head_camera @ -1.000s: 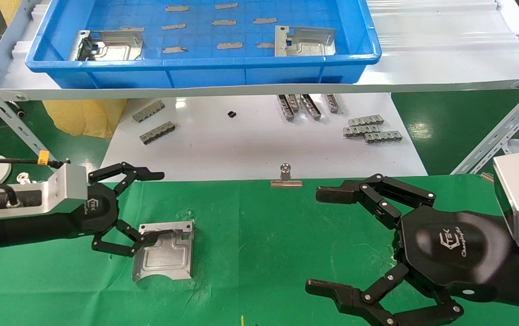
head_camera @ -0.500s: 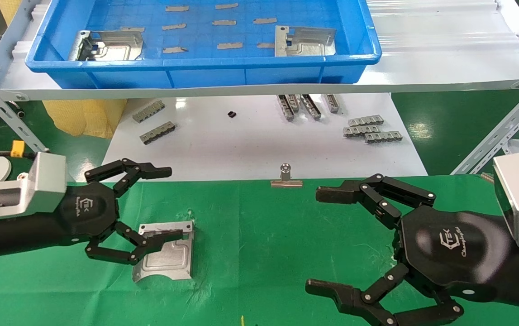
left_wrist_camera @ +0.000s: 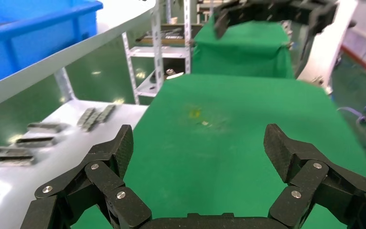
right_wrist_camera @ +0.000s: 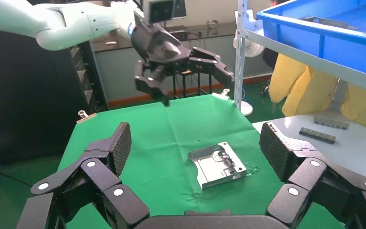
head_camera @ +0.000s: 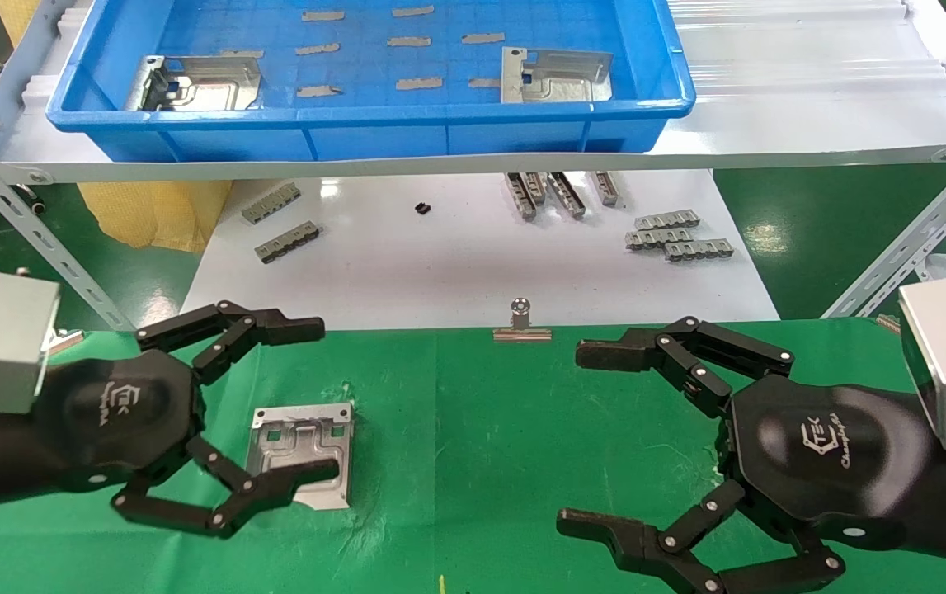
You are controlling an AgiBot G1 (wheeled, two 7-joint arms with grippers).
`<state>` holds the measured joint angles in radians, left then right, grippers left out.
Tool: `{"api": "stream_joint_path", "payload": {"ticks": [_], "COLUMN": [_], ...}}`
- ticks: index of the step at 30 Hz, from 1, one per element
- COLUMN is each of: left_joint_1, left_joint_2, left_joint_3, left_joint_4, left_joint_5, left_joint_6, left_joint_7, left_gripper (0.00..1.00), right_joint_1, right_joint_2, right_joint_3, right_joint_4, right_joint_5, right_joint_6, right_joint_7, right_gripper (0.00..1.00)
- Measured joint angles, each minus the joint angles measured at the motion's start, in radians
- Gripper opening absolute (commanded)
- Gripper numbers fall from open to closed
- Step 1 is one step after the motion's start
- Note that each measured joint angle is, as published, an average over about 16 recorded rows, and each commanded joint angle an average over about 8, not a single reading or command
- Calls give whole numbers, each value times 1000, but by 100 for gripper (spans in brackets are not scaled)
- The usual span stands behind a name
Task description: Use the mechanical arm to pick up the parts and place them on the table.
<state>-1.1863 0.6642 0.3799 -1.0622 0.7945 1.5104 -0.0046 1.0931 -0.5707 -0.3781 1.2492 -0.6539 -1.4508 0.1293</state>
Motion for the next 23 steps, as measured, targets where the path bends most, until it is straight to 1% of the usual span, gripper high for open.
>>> {"api": "stream_joint_path", "payload": {"ticks": [7,11,16,23], "left_joint_1": [68,98,119,127], "left_joint_2": [-32,-46,-56,-60], "left_joint_3": [-61,-88,-107,-114], "left_joint_4": [-136,-197,-239,-255], "left_joint_5": [-39,-57,-69,-75], "left_joint_6": [-9,-12,-15,-16], "left_joint_7": [-111,-157,-188,-196], "left_gripper": [100,100,100,100], "right_joint_1": [0,0,0,0], "right_joint_2": [0,0,0,0], "right_joint_3": [0,0,0,0], "right_joint_4": [0,0,0,0], "right_joint_5": [0,0,0,0], "right_joint_6": [0,0,0,0], "right_joint_7": [0,0,0,0], "right_gripper": [100,100,100,100]}}
